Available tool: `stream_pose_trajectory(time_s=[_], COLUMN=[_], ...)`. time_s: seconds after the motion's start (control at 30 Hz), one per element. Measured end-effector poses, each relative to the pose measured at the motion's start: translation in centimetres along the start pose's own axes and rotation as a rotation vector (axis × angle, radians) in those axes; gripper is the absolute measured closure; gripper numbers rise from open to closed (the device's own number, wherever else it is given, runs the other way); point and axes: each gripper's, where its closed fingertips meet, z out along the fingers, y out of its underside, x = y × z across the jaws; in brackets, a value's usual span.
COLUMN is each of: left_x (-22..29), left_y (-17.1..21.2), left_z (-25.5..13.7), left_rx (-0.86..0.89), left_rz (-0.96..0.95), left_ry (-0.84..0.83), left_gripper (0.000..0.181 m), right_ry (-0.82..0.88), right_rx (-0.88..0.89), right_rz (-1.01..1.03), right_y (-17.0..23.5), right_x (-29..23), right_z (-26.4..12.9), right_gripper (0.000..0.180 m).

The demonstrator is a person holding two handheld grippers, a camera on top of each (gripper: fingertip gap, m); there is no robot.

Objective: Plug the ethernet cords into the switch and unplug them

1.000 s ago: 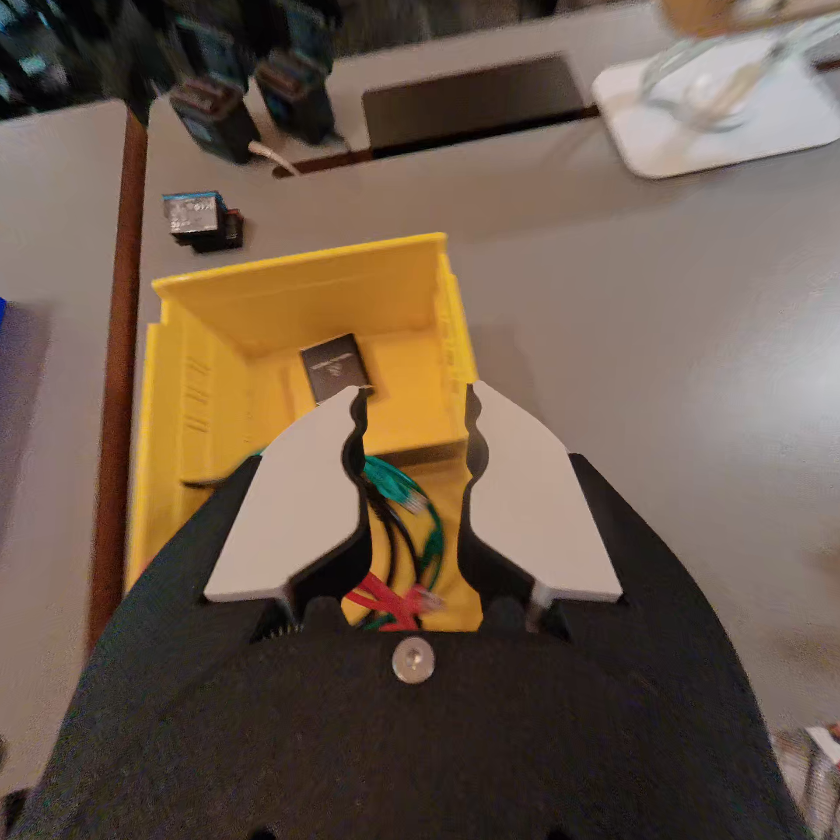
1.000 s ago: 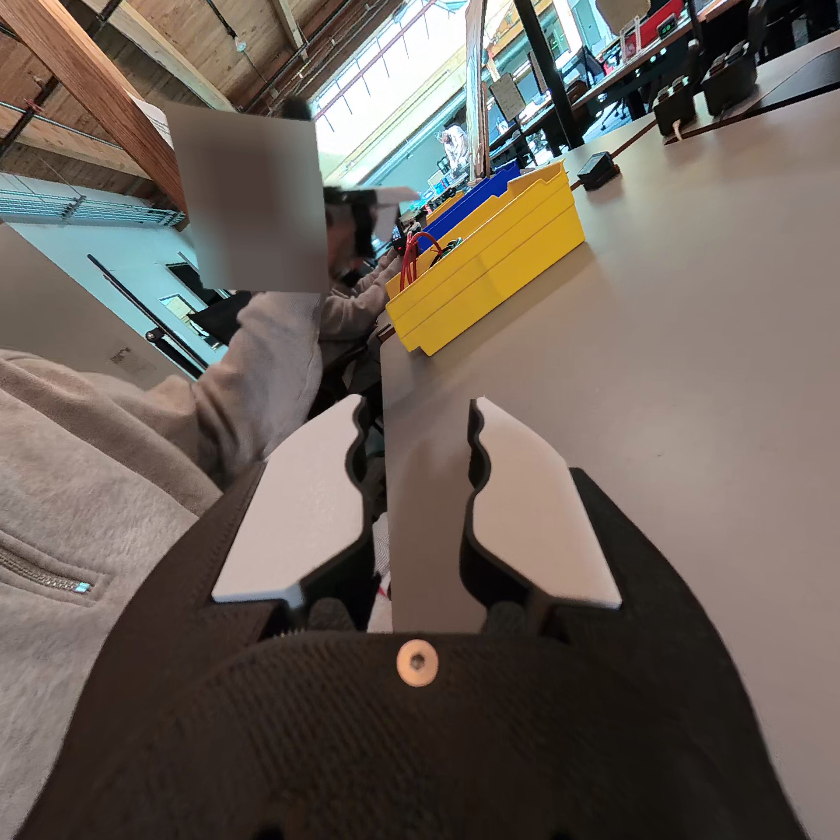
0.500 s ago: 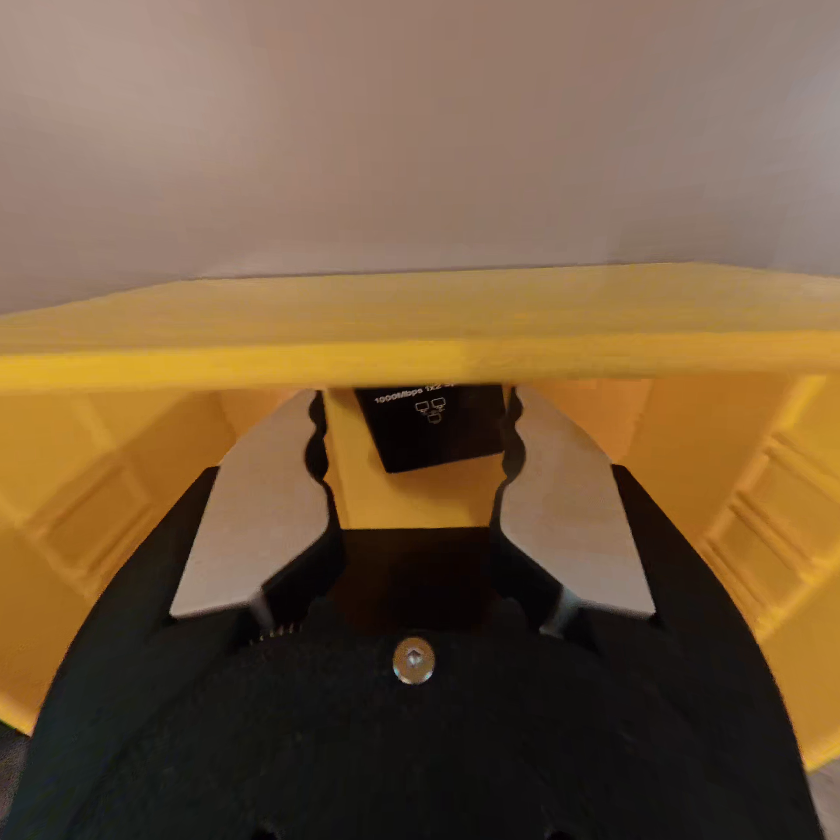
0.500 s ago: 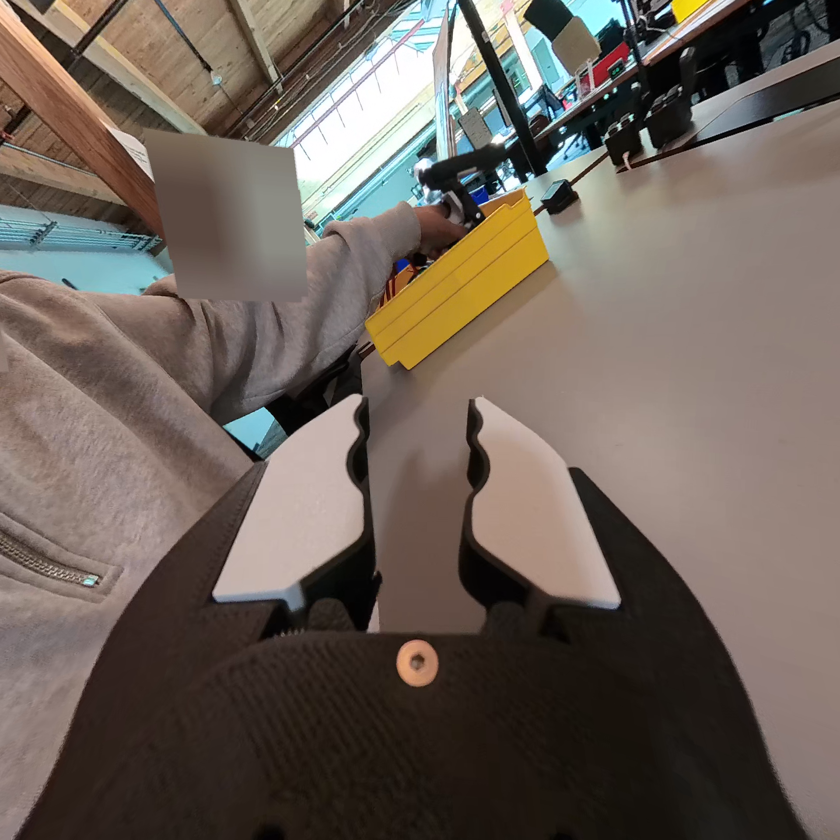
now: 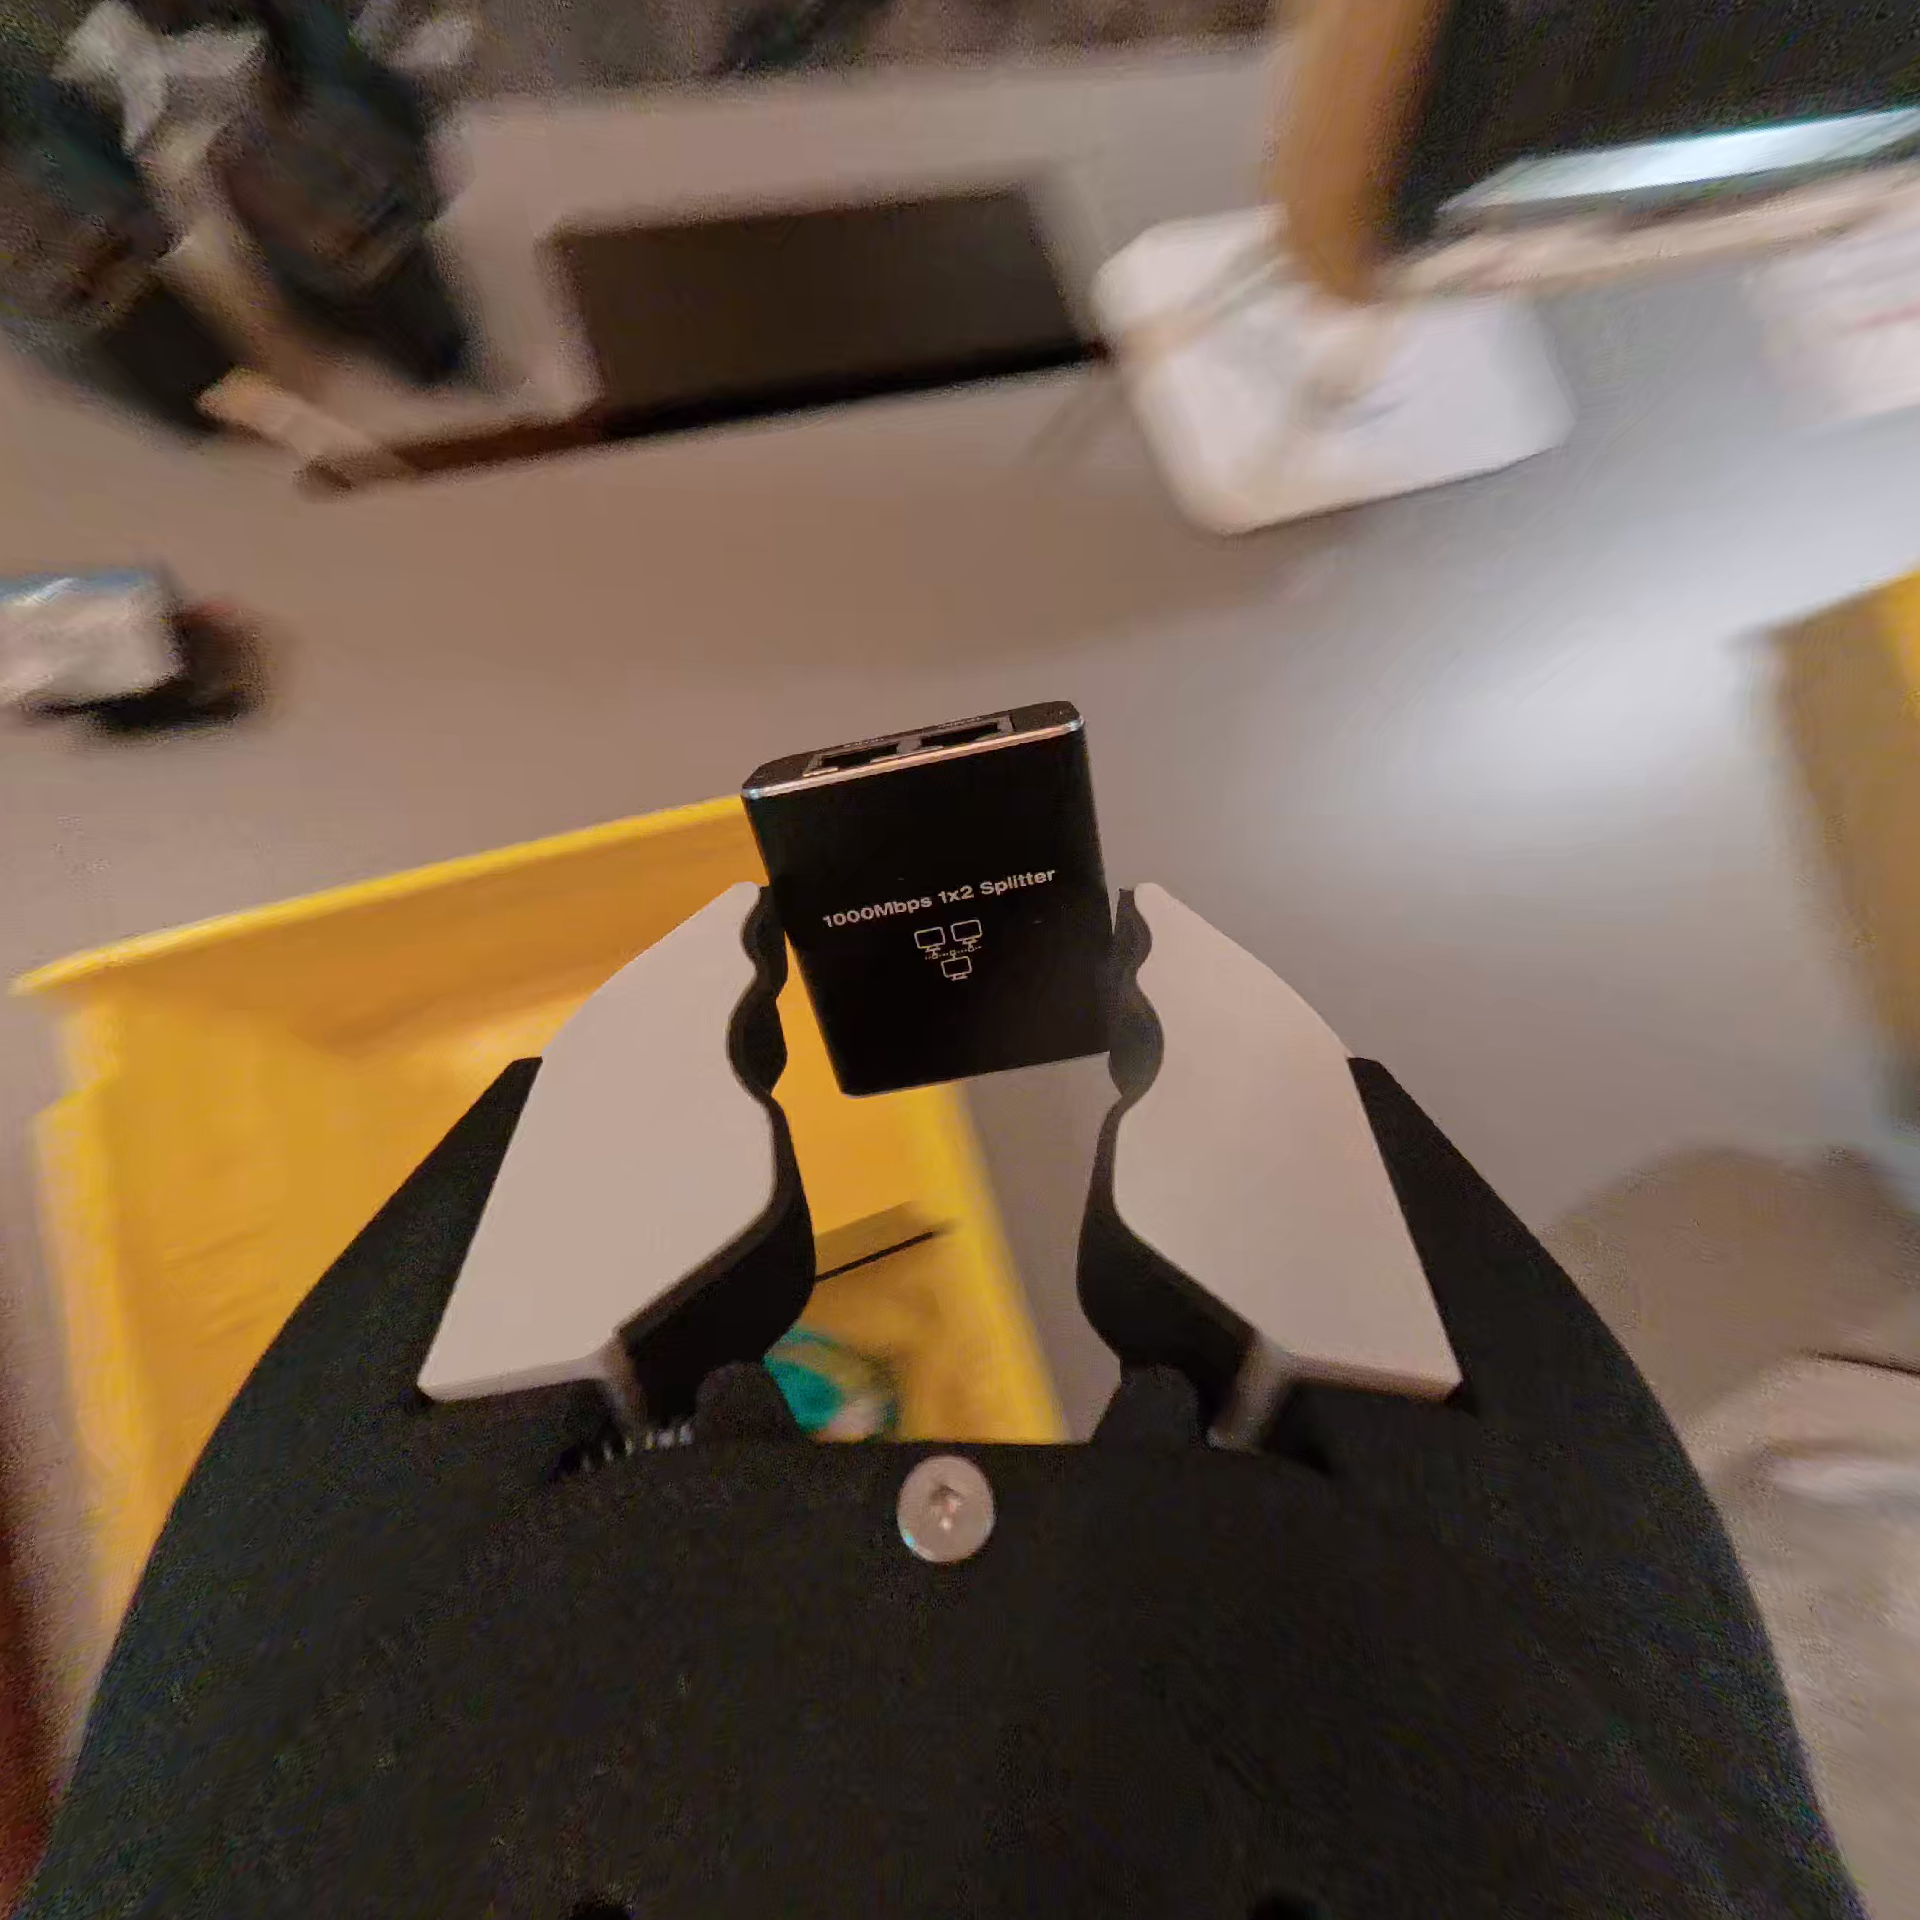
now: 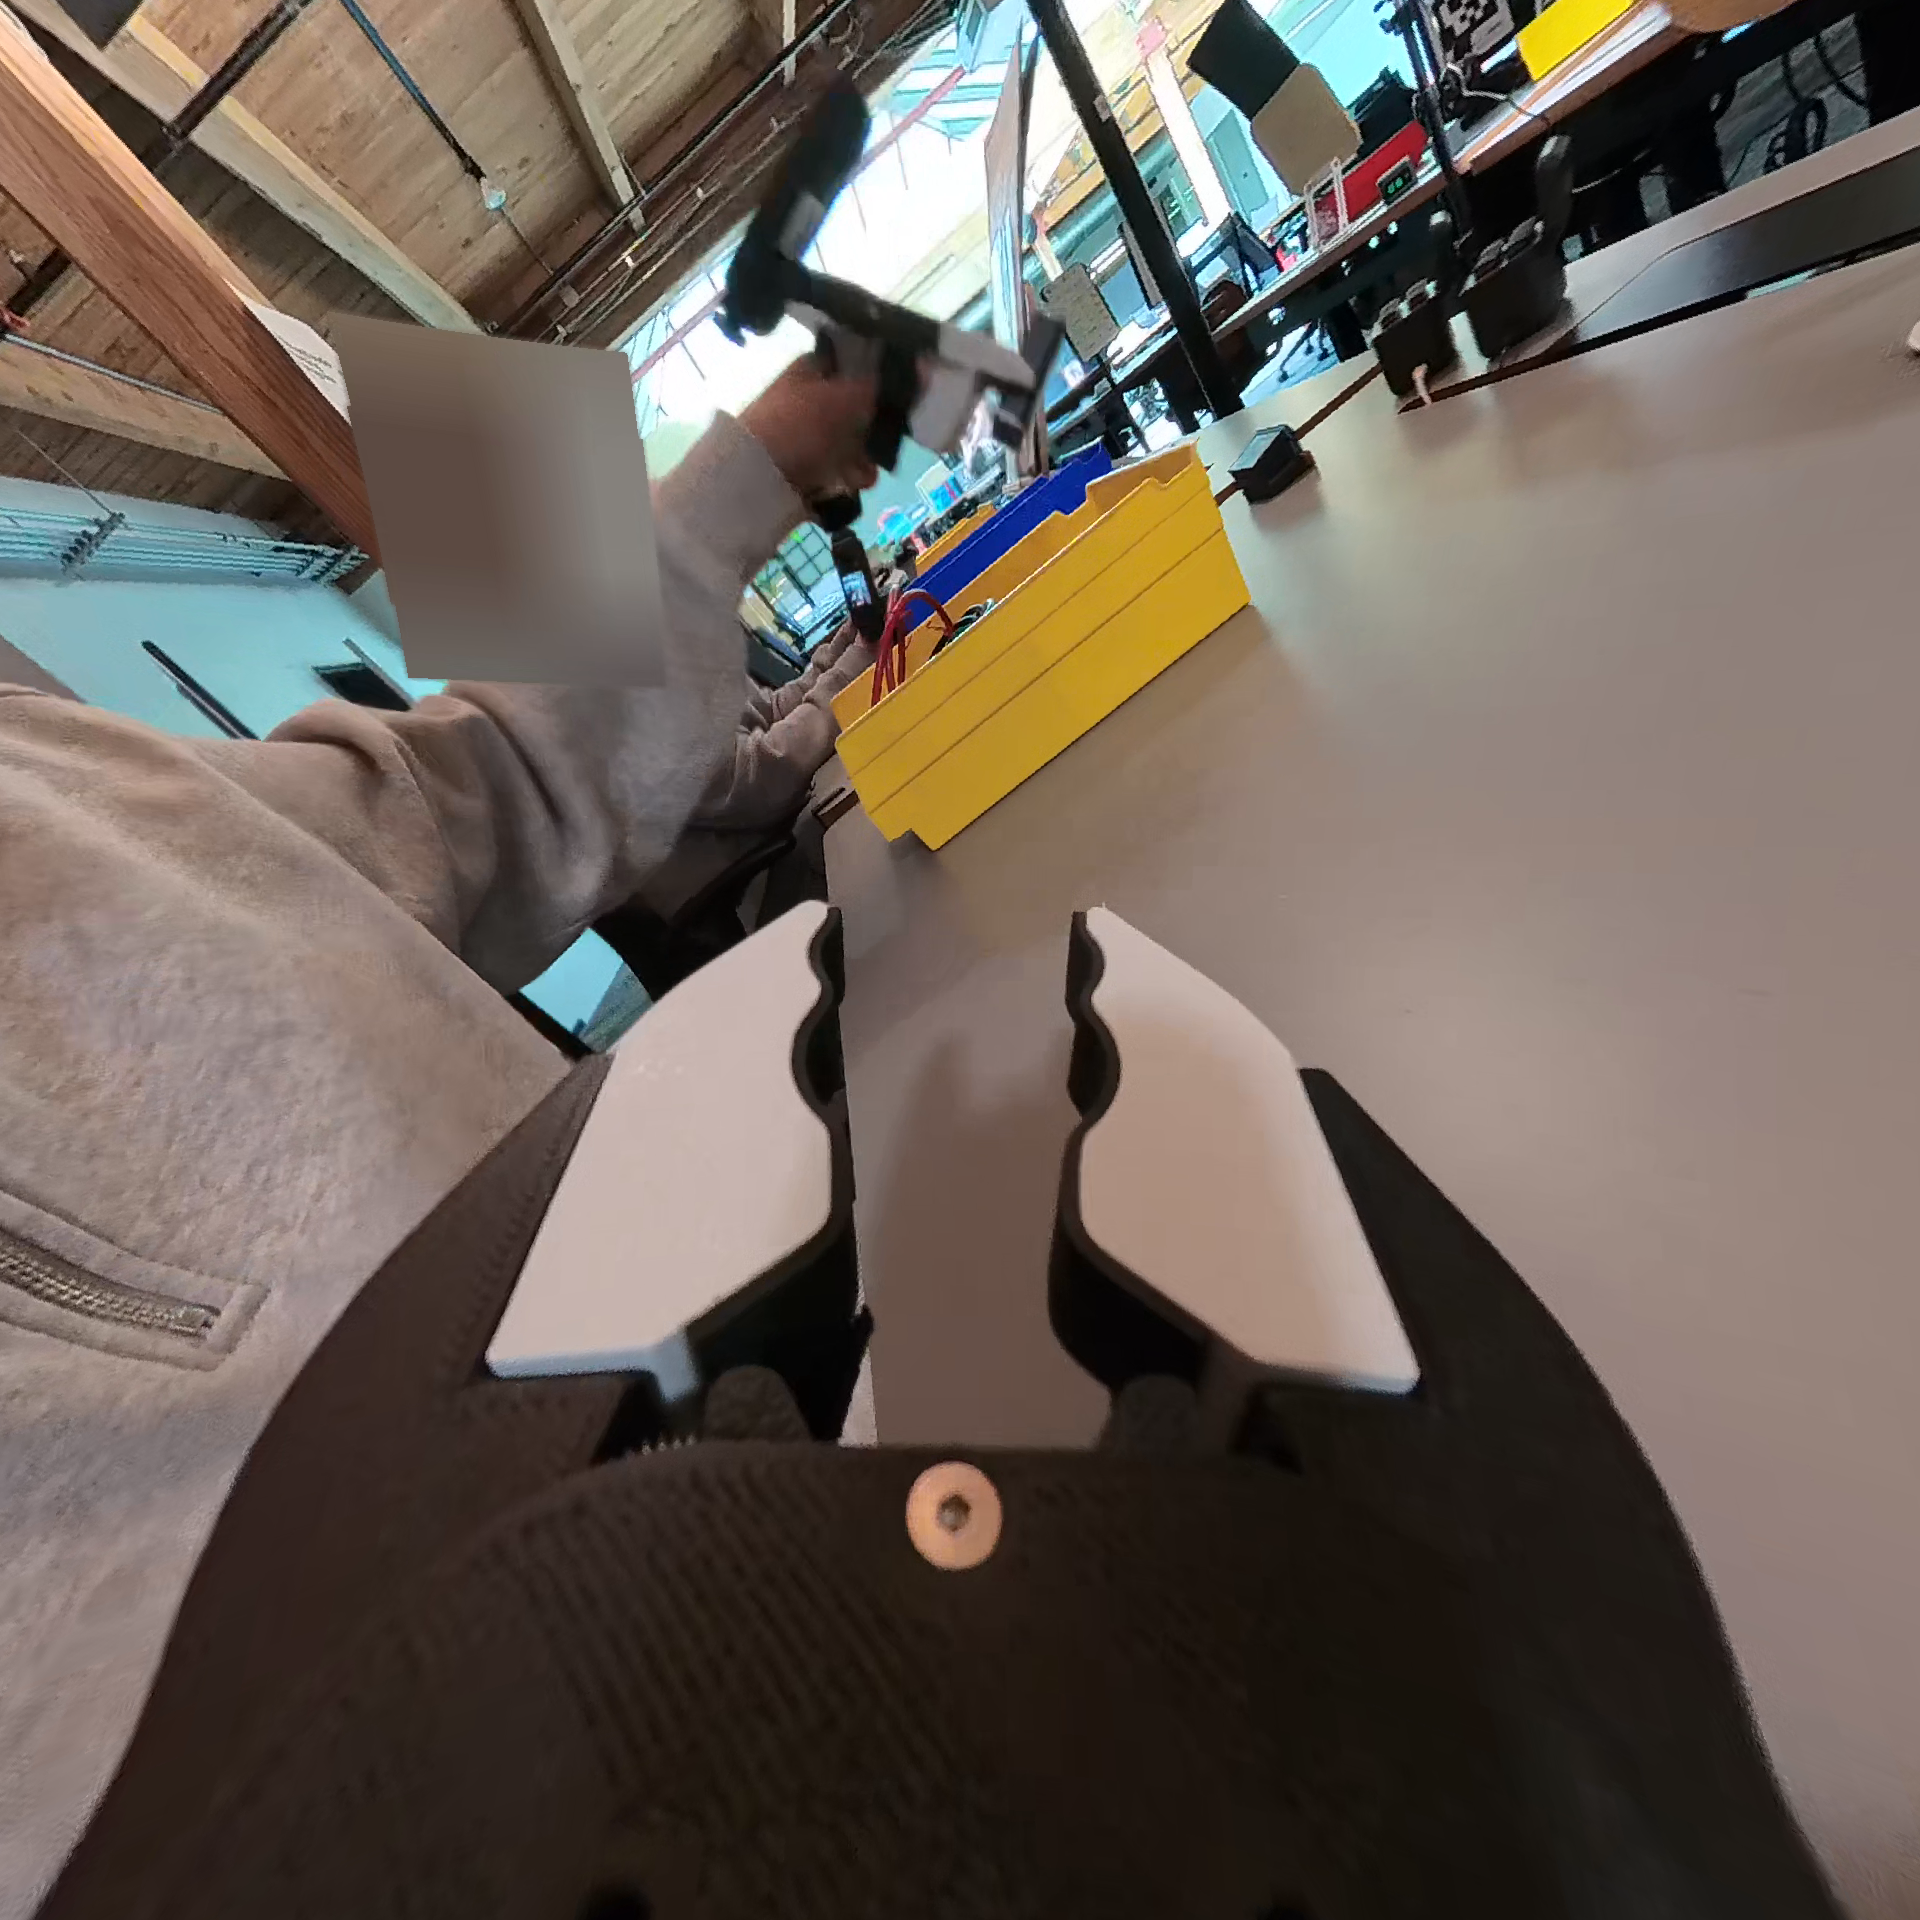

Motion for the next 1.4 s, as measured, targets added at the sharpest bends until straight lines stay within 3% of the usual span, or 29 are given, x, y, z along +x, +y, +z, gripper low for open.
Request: stream_pose_trajectory(time_s=[0.03,0.13,0.27,0.3,0.43,0.57,0.8,0.9,1.0,1.07,1.17,1.23,1.4], left_x=[3.7,14.7,26.4,28.5,35.0,39.3,42.5,43.2,42.8,42.2,41.1,41.2,42.0], left_y=[-0.8,-1.2,1.4,2.3,5.5,8.5,11.8,13.2,13.8,14.0,14.1,14.5,15.6], left_z=[-0.9,-2.6,-3.1,-2.8,-1.6,0.6,3.0,3.6,4.2,4.6,5.7,5.9,6.1], left_rx=[0.088,0.3,0.488,0.493,0.483,0.423,0.363,0.348,0.352,0.385,0.432,0.426,0.344], left_rz=[-0.001,-0.023,-0.109,-0.154,-0.413,-0.653,-0.723,-0.679,-0.568,-0.456,-0.315,-0.235,-0.227], left_ry=[0.114,0.47,0.884,0.966,1.274,1.409,1.425,1.407,1.396,1.347,1.22,1.211,1.304], left_gripper=[0.118,0.118,0.118,0.119,0.12,0.12,0.121,0.122,0.127,0.126,0.103,0.1,0.121], right_ry=[0.005,0.054,0.195,0.233,0.355,0.438,0.528,0.546,0.496,0.435,0.292,0.189,-0.045], right_rx=[-0.01,-0.039,-0.005,0.036,0.174,0.192,0.063,0.047,0.015,0.026,0.039,0.0,-0.086], right_rz=[-0.019,-0.128,-0.406,-0.493,-0.775,-0.976,-1.172,-1.146,-1.018,-0.835,-0.529,-0.363,0.009], right_y=[0.2,0.7,-0.3,-1.1,-3.3,-3.5,-1.8,-2.1,-2.1,-2.1,-1.9,-1.1,1.0], right_x=[-0.2,-0.5,-1.3,-1.9,-4.0,-5.3,-4.9,-4.1,-3.5,-3.1,-2.7,-2.6,-2.8], right_z=[0.2,0.6,0.2,-0.2,-1.4,-1.0,0.3,0.0,-0.2,-0.5,-0.7,-0.5,0.2], right_gripper=[0.138,0.136,0.139,0.146,0.142,0.126,0.127,0.15,0.154,0.154,0.155,0.155,0.155])
